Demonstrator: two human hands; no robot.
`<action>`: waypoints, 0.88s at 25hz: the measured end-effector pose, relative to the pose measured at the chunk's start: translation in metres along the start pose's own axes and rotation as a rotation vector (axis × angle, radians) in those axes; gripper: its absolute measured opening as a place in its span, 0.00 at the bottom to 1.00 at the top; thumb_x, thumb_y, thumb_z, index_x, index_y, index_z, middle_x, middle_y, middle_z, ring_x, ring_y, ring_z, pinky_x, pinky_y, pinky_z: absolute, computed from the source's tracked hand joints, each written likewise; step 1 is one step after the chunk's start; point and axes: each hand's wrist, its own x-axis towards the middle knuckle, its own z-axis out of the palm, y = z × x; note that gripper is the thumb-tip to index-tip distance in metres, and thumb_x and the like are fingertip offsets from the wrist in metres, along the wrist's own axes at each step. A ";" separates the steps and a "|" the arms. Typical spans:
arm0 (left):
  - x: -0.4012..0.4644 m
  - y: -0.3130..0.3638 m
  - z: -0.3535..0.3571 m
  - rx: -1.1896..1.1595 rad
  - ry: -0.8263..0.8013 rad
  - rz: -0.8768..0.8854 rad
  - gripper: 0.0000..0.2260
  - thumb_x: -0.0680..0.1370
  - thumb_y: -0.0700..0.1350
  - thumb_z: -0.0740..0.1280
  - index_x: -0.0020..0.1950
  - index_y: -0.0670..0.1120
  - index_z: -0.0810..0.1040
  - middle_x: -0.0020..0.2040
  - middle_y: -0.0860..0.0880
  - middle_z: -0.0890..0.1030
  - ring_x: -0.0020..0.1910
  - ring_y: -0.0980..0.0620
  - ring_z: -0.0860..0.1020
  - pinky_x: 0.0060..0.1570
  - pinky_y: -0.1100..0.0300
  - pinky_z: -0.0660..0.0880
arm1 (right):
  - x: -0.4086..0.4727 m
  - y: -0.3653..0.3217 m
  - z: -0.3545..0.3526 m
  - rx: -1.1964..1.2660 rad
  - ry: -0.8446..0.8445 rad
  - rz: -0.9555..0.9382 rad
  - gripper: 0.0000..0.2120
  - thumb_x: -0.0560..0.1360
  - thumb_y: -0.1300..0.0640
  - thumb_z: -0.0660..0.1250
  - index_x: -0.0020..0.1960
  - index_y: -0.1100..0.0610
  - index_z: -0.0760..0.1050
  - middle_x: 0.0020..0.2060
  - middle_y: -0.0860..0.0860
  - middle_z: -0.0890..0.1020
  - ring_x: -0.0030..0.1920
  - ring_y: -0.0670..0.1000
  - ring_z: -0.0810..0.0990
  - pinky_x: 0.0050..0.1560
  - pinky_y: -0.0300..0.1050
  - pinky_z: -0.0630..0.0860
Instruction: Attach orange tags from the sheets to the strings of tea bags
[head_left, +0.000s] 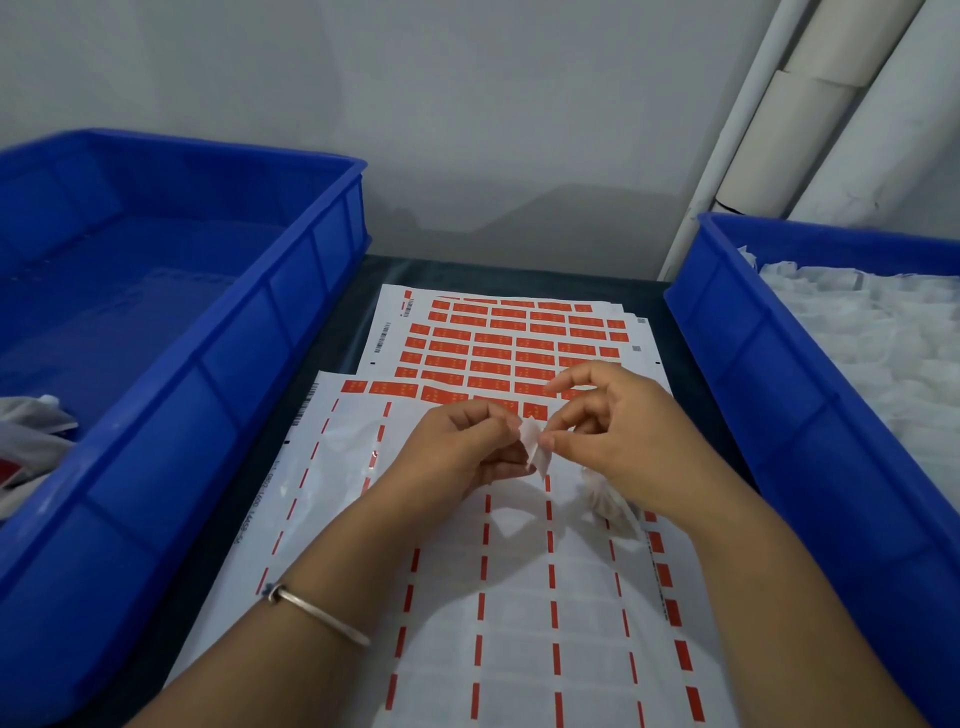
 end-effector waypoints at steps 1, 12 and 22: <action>0.001 0.000 0.000 -0.051 0.006 -0.020 0.14 0.78 0.38 0.62 0.36 0.49 0.82 0.37 0.49 0.84 0.40 0.50 0.83 0.37 0.62 0.79 | -0.001 0.001 0.001 0.011 0.005 0.005 0.16 0.68 0.55 0.75 0.46 0.42 0.70 0.35 0.36 0.82 0.37 0.34 0.80 0.36 0.27 0.72; 0.001 -0.006 0.002 -0.069 0.047 -0.073 0.09 0.72 0.37 0.70 0.33 0.47 0.84 0.38 0.50 0.83 0.40 0.47 0.84 0.35 0.63 0.78 | -0.004 0.013 0.003 0.283 0.108 0.067 0.13 0.69 0.58 0.74 0.47 0.45 0.74 0.37 0.37 0.83 0.41 0.34 0.80 0.39 0.32 0.72; -0.001 -0.003 -0.001 -0.427 -0.062 -0.258 0.07 0.74 0.36 0.67 0.43 0.44 0.85 0.46 0.44 0.84 0.44 0.45 0.84 0.34 0.61 0.79 | -0.007 0.020 0.005 0.289 0.078 -0.036 0.18 0.68 0.64 0.74 0.48 0.42 0.76 0.41 0.38 0.83 0.42 0.47 0.82 0.38 0.31 0.78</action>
